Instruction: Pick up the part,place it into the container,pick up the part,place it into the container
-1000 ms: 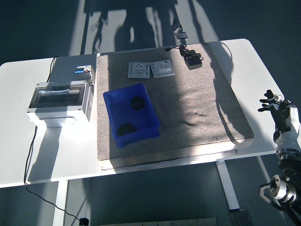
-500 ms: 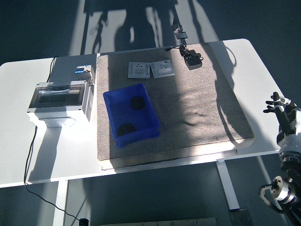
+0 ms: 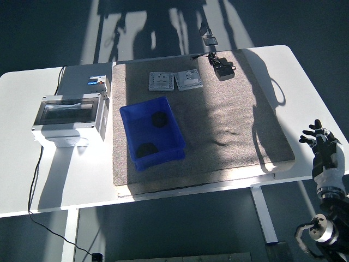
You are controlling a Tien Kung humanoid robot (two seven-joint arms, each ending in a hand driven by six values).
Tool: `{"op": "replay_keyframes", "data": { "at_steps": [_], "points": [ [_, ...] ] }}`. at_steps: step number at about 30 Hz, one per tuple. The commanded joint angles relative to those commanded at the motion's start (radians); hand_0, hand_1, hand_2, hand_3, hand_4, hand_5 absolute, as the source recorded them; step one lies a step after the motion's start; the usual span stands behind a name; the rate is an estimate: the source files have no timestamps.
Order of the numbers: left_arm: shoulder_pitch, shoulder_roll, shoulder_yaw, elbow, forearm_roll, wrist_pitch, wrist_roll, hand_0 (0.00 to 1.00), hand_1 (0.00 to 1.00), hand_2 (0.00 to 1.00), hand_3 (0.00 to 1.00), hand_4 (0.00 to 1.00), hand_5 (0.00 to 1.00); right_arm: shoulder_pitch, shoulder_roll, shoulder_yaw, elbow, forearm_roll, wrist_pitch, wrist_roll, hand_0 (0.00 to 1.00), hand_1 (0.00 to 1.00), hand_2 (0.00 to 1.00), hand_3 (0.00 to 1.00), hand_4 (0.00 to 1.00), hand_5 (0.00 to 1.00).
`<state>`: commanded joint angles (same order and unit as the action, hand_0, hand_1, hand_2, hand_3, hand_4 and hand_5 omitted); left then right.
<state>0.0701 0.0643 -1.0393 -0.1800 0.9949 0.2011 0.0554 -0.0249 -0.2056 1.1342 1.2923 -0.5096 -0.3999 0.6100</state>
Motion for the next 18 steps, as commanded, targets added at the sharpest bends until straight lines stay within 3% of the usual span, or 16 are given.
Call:
{"op": "replay_keyframes", "data": {
  "at_steps": [3, 4, 6, 10, 14, 15, 18],
  "points": [
    [0.013, 0.008, 0.053, 0.0, -0.048, 0.005, -0.02, 0.682, 0.668, 0.759, 0.603, 0.567, 0.491, -0.01, 0.007, 0.008, -0.011, 0.042, 0.005, 0.019, 0.677, 0.282, 0.402, 0.445, 0.832, 0.588],
    [0.022, 0.013, 0.081, 0.0, -0.076, 0.007, -0.038, 0.679, 0.663, 0.754, 0.611, 0.565, 0.504, -0.013, 0.009, 0.009, -0.016, 0.059, 0.007, 0.025, 0.657, 0.251, 0.33, 0.397, 0.837, 0.606],
    [0.037, 0.02, 0.127, 0.0, -0.123, 0.006, -0.062, 0.679, 0.663, 0.754, 0.611, 0.565, 0.504, -0.017, 0.012, 0.01, -0.02, 0.075, 0.011, 0.032, 0.657, 0.251, 0.33, 0.397, 0.837, 0.606],
    [0.056, 0.025, 0.173, 0.0, -0.178, -0.012, -0.056, 0.677, 0.661, 0.731, 0.608, 0.573, 0.495, -0.024, 0.019, 0.019, -0.023, 0.086, 0.015, 0.035, 0.631, 0.225, 0.283, 0.345, 0.835, 0.61],
    [0.033, 0.02, 0.106, 0.0, -0.109, -0.07, 0.019, 0.677, 0.661, 0.731, 0.608, 0.573, 0.495, -0.026, 0.028, 0.029, -0.034, 0.104, 0.018, 0.035, 0.631, 0.225, 0.283, 0.345, 0.835, 0.61],
    [0.022, 0.017, 0.08, 0.0, -0.082, -0.089, 0.041, 0.683, 0.664, 0.729, 0.707, 0.657, 0.728, -0.022, 0.028, 0.025, -0.036, 0.106, 0.019, 0.035, 0.631, 0.225, 0.283, 0.345, 0.835, 0.61],
    [-0.011, 0.001, -0.027, 0.0, 0.023, -0.155, 0.12, 0.683, 0.664, 0.729, 0.707, 0.657, 0.728, -0.002, 0.031, 0.017, -0.037, 0.088, 0.015, 0.035, 0.616, 0.213, 0.268, 0.327, 0.828, 0.618]
  ]
}}
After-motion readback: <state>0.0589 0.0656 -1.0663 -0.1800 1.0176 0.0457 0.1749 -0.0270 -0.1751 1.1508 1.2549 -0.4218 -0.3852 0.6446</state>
